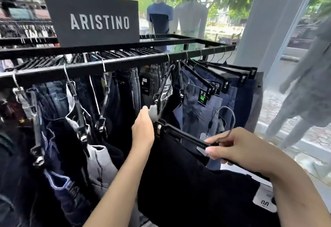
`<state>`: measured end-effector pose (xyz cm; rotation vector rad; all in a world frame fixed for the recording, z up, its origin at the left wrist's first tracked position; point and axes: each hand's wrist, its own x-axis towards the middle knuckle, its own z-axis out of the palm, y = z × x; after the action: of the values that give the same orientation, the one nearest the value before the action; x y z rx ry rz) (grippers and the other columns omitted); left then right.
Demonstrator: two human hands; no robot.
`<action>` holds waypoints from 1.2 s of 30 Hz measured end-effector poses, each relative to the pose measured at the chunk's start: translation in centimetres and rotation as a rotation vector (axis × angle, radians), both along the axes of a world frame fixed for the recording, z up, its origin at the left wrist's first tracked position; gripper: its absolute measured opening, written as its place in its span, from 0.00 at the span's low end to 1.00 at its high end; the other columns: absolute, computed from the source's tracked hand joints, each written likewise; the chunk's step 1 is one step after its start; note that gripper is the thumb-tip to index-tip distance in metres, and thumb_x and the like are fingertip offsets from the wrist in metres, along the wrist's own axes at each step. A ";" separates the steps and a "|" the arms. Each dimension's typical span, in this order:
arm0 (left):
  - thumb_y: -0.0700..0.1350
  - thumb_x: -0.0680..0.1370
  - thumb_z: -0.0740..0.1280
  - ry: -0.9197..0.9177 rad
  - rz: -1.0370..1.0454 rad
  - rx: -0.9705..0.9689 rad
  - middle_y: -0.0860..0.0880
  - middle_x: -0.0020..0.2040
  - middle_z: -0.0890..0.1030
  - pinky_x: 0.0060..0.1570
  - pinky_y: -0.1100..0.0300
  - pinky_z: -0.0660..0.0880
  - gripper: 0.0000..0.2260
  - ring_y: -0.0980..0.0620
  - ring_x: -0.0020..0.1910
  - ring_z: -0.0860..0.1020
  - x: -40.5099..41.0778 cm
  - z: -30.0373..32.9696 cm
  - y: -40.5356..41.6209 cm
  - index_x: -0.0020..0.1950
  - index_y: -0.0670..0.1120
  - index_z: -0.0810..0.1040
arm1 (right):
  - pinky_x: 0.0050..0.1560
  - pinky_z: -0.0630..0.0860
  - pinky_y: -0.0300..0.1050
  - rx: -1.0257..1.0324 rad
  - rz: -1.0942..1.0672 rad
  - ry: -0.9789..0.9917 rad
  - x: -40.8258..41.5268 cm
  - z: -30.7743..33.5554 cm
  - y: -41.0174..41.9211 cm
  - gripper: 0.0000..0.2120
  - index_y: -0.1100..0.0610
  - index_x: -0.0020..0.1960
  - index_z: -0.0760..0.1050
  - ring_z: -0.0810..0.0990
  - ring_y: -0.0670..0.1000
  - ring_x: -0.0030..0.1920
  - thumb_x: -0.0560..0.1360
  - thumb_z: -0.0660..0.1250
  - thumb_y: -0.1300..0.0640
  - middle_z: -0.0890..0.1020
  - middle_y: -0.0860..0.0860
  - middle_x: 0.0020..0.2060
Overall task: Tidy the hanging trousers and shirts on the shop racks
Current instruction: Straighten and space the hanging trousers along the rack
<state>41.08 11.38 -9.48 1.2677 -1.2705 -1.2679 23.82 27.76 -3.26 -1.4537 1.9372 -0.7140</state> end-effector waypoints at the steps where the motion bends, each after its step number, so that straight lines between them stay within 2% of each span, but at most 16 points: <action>1: 0.63 0.75 0.48 -0.045 -0.037 -0.010 0.51 0.51 0.83 0.64 0.47 0.68 0.24 0.47 0.56 0.77 -0.2 0.2 -0.2 0.48 0.56 0.82 | 0.39 0.76 0.36 0.005 0.008 0.006 -0.4 0.3 0.1 0.13 0.65 0.44 0.84 0.80 0.44 0.32 0.73 0.73 0.54 0.83 0.34 0.36; 3: 0.62 0.76 0.47 -0.132 -0.127 -0.016 0.51 0.50 0.84 0.65 0.48 0.68 0.26 0.48 0.55 0.78 -0.7 0.7 -0.4 0.44 0.58 0.84 | 0.40 0.78 0.39 0.005 0.018 0.013 -1.3 0.8 0.2 0.12 0.63 0.46 0.84 0.81 0.49 0.33 0.73 0.74 0.53 0.83 0.34 0.36; 6: 0.62 0.69 0.47 -0.282 -0.241 0.012 0.47 0.51 0.83 0.64 0.48 0.69 0.27 0.46 0.55 0.77 -1.5 1.6 -0.7 0.46 0.57 0.85 | 0.41 0.81 0.43 -0.030 0.001 -0.003 -2.5 1.6 -0.2 0.08 0.57 0.37 0.85 0.84 0.57 0.38 0.72 0.74 0.54 0.85 0.40 0.43; 8: 0.60 0.68 0.48 -0.415 -0.312 -0.038 0.45 0.54 0.82 0.63 0.47 0.71 0.27 0.44 0.56 0.77 -2.2 2.4 -1.0 0.53 0.54 0.83 | 0.39 0.79 0.39 -0.050 0.028 0.015 -3.0 2.0 -0.8 0.10 0.52 0.33 0.84 0.84 0.51 0.36 0.72 0.74 0.53 0.86 0.47 0.45; 10: 0.52 0.76 0.51 -0.540 -0.352 -0.075 0.47 0.58 0.80 0.63 0.49 0.71 0.21 0.46 0.58 0.77 -3.0 3.3 -1.2 0.60 0.58 0.80 | 0.35 0.74 0.32 -0.035 0.056 0.045 -3.3 2.1 -1.4 0.12 0.53 0.32 0.83 0.81 0.42 0.32 0.73 0.73 0.53 0.86 0.50 0.45; 12: 0.48 0.73 0.50 -0.574 -0.267 -0.110 0.53 0.59 0.78 0.61 0.50 0.72 0.22 0.50 0.58 0.77 -3.2 3.8 -1.8 0.54 0.67 0.80 | 0.32 0.70 0.28 -0.023 0.079 0.043 -3.5 1.9 -2.0 0.13 0.58 0.33 0.82 0.79 0.36 0.30 0.74 0.72 0.54 0.86 0.50 0.43; 14: 0.48 0.71 0.52 -0.531 -0.177 -0.114 0.57 0.58 0.77 0.60 0.53 0.71 0.21 0.52 0.56 0.76 -2.9 3.9 -2.0 0.48 0.67 0.81 | 0.34 0.71 0.31 -0.023 0.086 0.004 -3.5 1.1 -2.7 0.14 0.56 0.31 0.82 0.79 0.38 0.31 0.75 0.71 0.54 0.86 0.51 0.39; 17: 0.47 0.78 0.56 -0.383 0.007 -0.112 0.51 0.63 0.75 0.53 0.64 0.68 0.17 0.54 0.57 0.73 -2.3 2.7 -1.3 0.65 0.56 0.76 | 0.41 0.78 0.41 -0.040 0.075 -0.074 -3.0 -0.9 -4.0 0.14 0.48 0.31 0.79 0.78 0.46 0.29 0.76 0.70 0.54 0.83 0.48 0.30; 20: 0.49 0.80 0.56 -0.305 0.065 -0.058 0.51 0.66 0.72 0.56 0.60 0.66 0.21 0.53 0.58 0.72 -1.5 0.8 -0.7 0.73 0.53 0.66 | 0.40 0.77 0.44 -0.069 0.006 -0.221 -1.8 -2.6 -5.7 0.03 0.52 0.45 0.81 0.77 0.46 0.30 0.76 0.69 0.56 0.85 0.53 0.34; 22: 0.54 0.76 0.56 -0.254 0.064 -0.012 0.49 0.68 0.73 0.62 0.54 0.69 0.24 0.50 0.61 0.74 -1.6 0.2 -0.5 0.73 0.56 0.64 | 0.41 0.78 0.47 -0.094 -0.047 -0.267 -0.8 -3.2 -7.0 0.03 0.55 0.48 0.81 0.78 0.47 0.32 0.77 0.68 0.57 0.85 0.56 0.38; 24: 0.56 0.72 0.57 -0.186 0.083 -0.003 0.50 0.69 0.72 0.64 0.50 0.71 0.27 0.49 0.63 0.75 -1.5 0.0 -0.4 0.72 0.58 0.65 | 0.41 0.76 0.50 -0.119 -0.052 -0.281 -0.1 -3.2 -8.3 0.05 0.59 0.48 0.80 0.76 0.50 0.34 0.77 0.67 0.59 0.81 0.56 0.34; 26: 0.52 0.74 0.59 -0.172 0.086 -0.024 0.55 0.68 0.72 0.55 0.60 0.75 0.22 0.54 0.54 0.79 -1.3 0.9 0.1 0.69 0.58 0.68 | 0.40 0.72 0.49 -0.131 -0.035 -0.307 0.6 -2.5 -9.4 0.05 0.64 0.49 0.78 0.72 0.52 0.36 0.77 0.65 0.63 0.74 0.55 0.34; 28: 0.46 0.77 0.61 -0.161 0.091 -0.045 0.58 0.65 0.73 0.40 0.68 0.72 0.19 0.59 0.45 0.79 -1.0 2.0 0.7 0.68 0.57 0.69 | 0.40 0.75 0.44 -0.136 0.005 -0.326 1.3 -1.1 -10.4 0.04 0.67 0.48 0.77 0.72 0.50 0.38 0.77 0.64 0.66 0.72 0.53 0.34; 29: 0.45 0.77 0.61 -0.158 0.090 -0.059 0.59 0.64 0.73 0.39 0.69 0.70 0.19 0.61 0.45 0.79 -0.8 2.4 0.7 0.68 0.57 0.70 | 0.41 0.77 0.42 -0.149 0.029 -0.334 1.8 -0.4 -11.0 0.05 0.69 0.47 0.77 0.73 0.49 0.37 0.77 0.64 0.67 0.73 0.52 0.34; 33: 0.42 0.78 0.60 -0.171 0.043 -0.162 0.59 0.63 0.75 0.44 0.74 0.67 0.19 0.64 0.56 0.74 -0.2 4.5 1.2 0.67 0.55 0.71 | 0.45 0.80 0.49 -0.284 0.041 -0.296 4.3 2.6 -13.9 0.05 0.63 0.42 0.80 0.77 0.49 0.32 0.76 0.67 0.65 0.77 0.53 0.32; 36: 0.35 0.74 0.58 -0.202 -0.032 -0.253 0.57 0.65 0.75 0.50 0.75 0.67 0.26 0.65 0.60 0.73 0.3 5.7 1.8 0.68 0.55 0.71 | 0.47 0.79 0.53 -0.333 0.009 -0.299 5.4 4.1 -16.8 0.08 0.70 0.47 0.77 0.76 0.50 0.30 0.76 0.67 0.63 0.78 0.56 0.33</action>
<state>41.36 13.20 -3.82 1.2172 -1.5473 -0.9818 29.21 10.96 0.88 -1.4445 1.6361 -1.2217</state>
